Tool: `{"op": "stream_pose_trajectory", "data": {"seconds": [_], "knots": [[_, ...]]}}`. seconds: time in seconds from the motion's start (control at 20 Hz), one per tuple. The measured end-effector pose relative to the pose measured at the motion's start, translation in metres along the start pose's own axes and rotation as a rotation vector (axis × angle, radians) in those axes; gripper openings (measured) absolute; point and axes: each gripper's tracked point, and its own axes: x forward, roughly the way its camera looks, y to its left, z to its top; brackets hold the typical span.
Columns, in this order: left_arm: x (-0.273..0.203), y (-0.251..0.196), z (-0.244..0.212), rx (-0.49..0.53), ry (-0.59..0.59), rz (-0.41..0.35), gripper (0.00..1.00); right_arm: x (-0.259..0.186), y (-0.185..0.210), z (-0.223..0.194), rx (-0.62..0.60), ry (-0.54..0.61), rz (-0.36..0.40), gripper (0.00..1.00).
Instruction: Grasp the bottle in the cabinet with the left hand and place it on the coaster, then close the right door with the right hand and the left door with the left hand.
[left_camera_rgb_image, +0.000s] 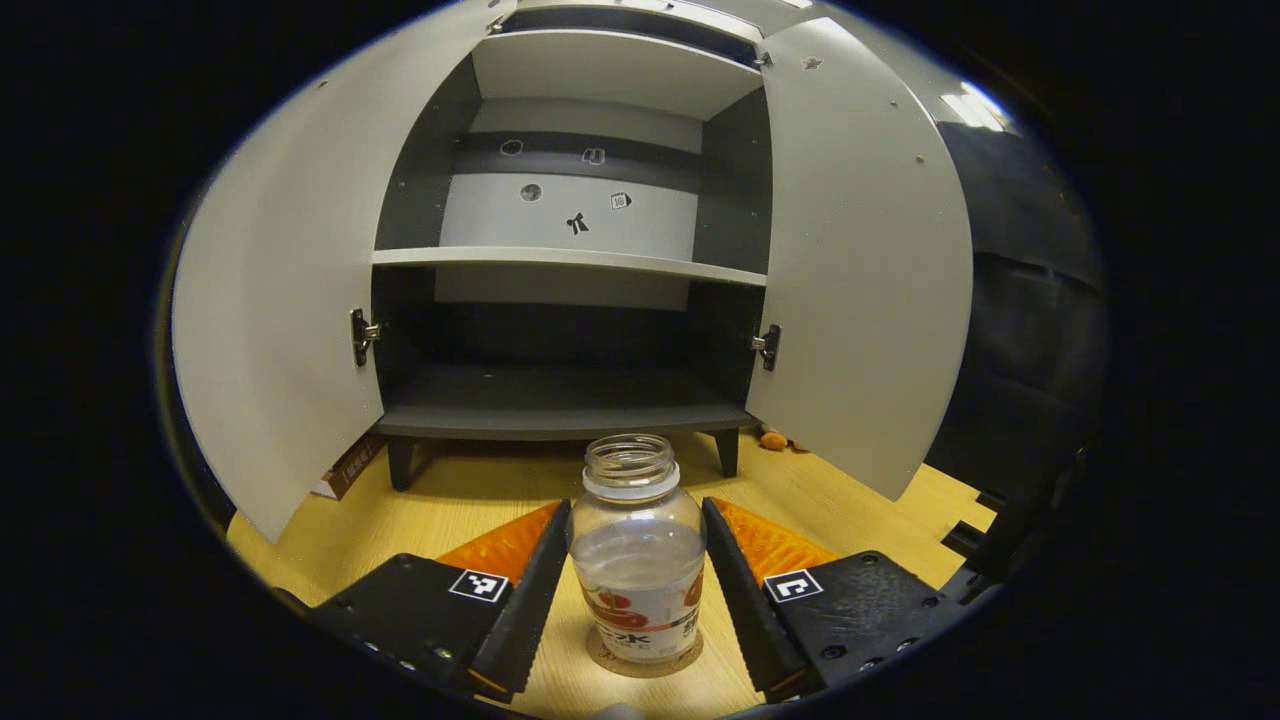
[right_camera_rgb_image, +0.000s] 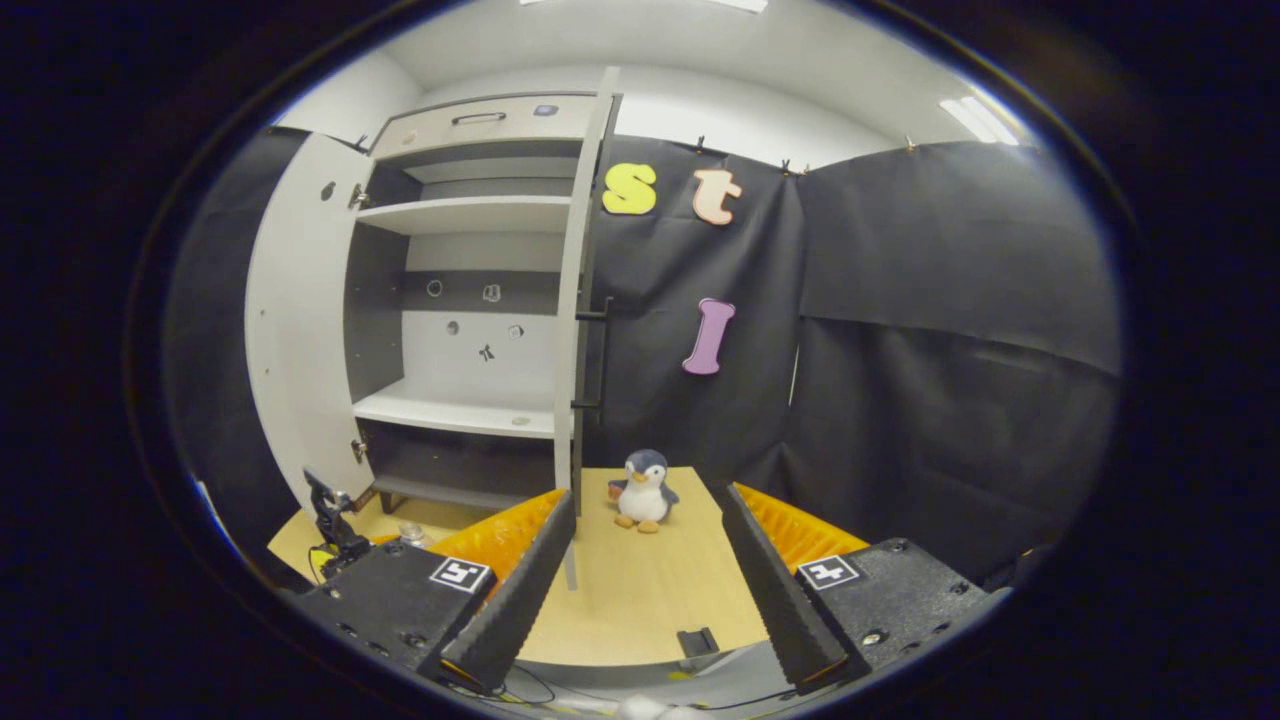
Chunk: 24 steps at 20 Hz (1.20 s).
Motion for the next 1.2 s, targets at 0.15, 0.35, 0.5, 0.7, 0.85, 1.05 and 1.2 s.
{"op": "stream_pose_trajectory", "data": {"seconds": [0.15,0.35,0.5,0.7,0.85,1.05,1.2], "knots": [[0.004,-0.001,-0.003,0.028,-0.008,0.001,0.82,0.0,-0.002,0.002,-0.012,-0.001,-0.008,0.97],[0.003,-0.007,-0.013,0.026,0.002,-0.017,0.78,-0.002,0.0,0.0,-0.022,0.0,-0.011,0.98],[-0.001,-0.007,-0.02,0.024,0.001,-0.007,0.77,-0.003,-0.002,-0.004,-0.027,0.009,-0.015,0.97],[-0.002,-0.008,-0.02,0.027,-0.017,-0.005,0.78,-0.006,-0.001,-0.008,-0.039,0.016,-0.013,0.97],[-0.005,-0.012,-0.028,0.034,0.003,-0.02,0.84,-0.008,-0.001,-0.008,-0.05,0.017,-0.013,0.97],[-0.008,-0.011,-0.019,0.037,-0.015,-0.016,0.96,-0.01,-0.001,-0.008,-0.057,0.013,-0.013,0.98],[-0.009,-0.01,-0.007,0.054,-0.038,-0.012,0.96,-0.01,0.0,-0.01,-0.056,0.017,-0.009,0.98]]}}
